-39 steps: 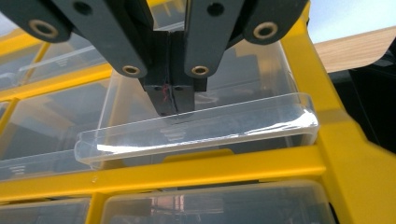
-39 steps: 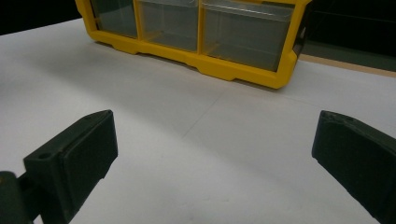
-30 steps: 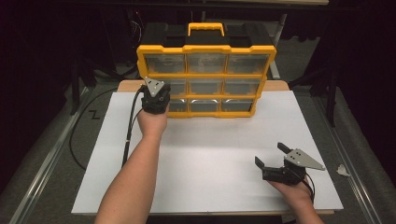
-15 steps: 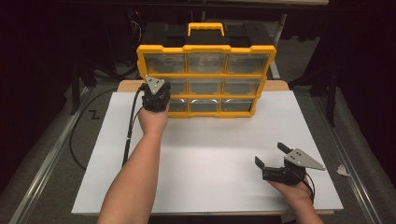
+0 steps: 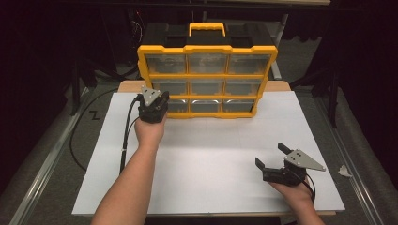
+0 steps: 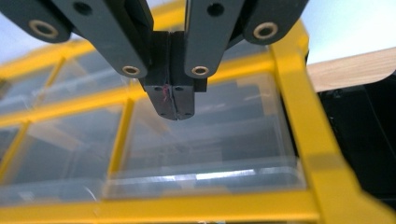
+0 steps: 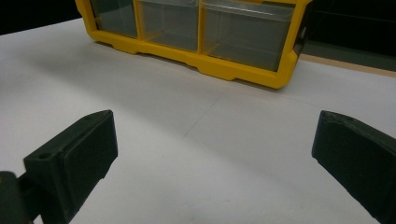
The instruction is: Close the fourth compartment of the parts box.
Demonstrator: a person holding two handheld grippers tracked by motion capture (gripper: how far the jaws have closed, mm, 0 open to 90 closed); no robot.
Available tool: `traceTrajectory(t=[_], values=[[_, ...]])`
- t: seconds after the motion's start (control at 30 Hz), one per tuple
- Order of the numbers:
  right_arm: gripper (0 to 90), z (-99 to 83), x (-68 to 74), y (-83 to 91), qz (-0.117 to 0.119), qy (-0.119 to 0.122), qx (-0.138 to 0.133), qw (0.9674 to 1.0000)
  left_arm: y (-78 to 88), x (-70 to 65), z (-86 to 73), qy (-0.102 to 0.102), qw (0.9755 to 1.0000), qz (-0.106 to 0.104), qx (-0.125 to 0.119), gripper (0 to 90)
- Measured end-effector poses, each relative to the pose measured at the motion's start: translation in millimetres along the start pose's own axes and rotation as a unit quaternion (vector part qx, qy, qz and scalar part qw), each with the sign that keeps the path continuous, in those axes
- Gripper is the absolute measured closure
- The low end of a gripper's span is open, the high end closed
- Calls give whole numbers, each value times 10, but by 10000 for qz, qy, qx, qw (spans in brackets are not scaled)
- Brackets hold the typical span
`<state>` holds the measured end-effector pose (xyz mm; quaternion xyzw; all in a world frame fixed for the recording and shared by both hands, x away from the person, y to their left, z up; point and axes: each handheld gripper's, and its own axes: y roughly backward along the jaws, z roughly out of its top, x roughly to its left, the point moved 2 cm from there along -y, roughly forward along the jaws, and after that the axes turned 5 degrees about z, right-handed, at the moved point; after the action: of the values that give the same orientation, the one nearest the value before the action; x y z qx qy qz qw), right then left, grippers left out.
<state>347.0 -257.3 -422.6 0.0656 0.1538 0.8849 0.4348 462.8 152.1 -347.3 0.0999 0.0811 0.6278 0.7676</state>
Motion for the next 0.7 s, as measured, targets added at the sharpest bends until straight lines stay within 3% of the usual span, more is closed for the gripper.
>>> traceTrajectory(t=[0.07,0.23,0.43,0.53,0.7], values=[[15,2,4,1,-1,15,-4,10000,73,13,-61,-44,10000,-52,5,899],[15,-2,15,-2,10,31,24,10000,270,82,-249,68,9997,-231,12,899],[15,-13,34,-6,25,74,62,10000,551,136,-575,125,9988,-478,28,899],[15,-20,30,-5,6,77,86,9999,669,154,-731,-17,9987,-498,83,899],[15,-32,30,0,-12,79,112,9999,874,245,-979,87,9983,-549,192,899]])
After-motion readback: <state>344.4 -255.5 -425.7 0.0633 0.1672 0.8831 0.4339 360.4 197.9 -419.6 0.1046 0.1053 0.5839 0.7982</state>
